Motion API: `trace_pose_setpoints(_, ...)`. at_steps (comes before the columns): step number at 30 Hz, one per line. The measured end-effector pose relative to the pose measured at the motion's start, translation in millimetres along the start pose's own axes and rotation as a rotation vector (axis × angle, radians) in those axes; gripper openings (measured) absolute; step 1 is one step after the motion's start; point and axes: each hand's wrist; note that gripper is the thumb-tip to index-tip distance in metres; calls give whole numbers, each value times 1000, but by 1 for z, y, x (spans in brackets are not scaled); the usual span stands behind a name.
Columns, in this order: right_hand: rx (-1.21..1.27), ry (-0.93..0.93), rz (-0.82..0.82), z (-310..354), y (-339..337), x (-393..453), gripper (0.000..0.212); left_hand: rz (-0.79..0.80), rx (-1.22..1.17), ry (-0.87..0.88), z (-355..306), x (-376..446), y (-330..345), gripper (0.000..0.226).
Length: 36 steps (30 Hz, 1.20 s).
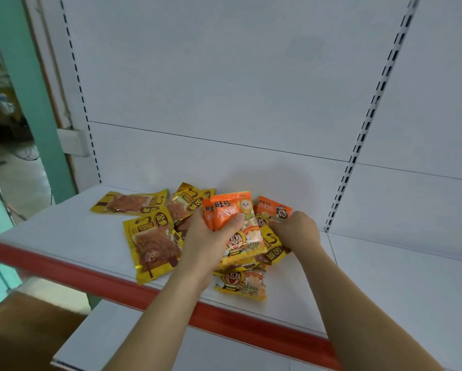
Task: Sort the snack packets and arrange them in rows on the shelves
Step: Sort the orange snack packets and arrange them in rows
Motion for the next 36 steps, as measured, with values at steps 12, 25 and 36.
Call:
trace_pose_setpoints(12, 918, -234, -282, 15, -69, -68, 20, -84, 145, 86, -14, 7, 13, 90)
trace_pose_setpoints(25, 493, -570, -249, -7, -25, -103, 28, 58, 173, 115, -24, 0, 34, 103)
trace_pose_setpoints(36, -167, -19, 31, -41, -17, -4, 51, -76, 134, 81, -8, 6, 17, 83)
Point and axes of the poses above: each hand's wrist, its own x-axis towards the middle knuckle, its own y-axis out of the palm, z = x × y, and after that the axes turned 15 degrees about x, right-handed
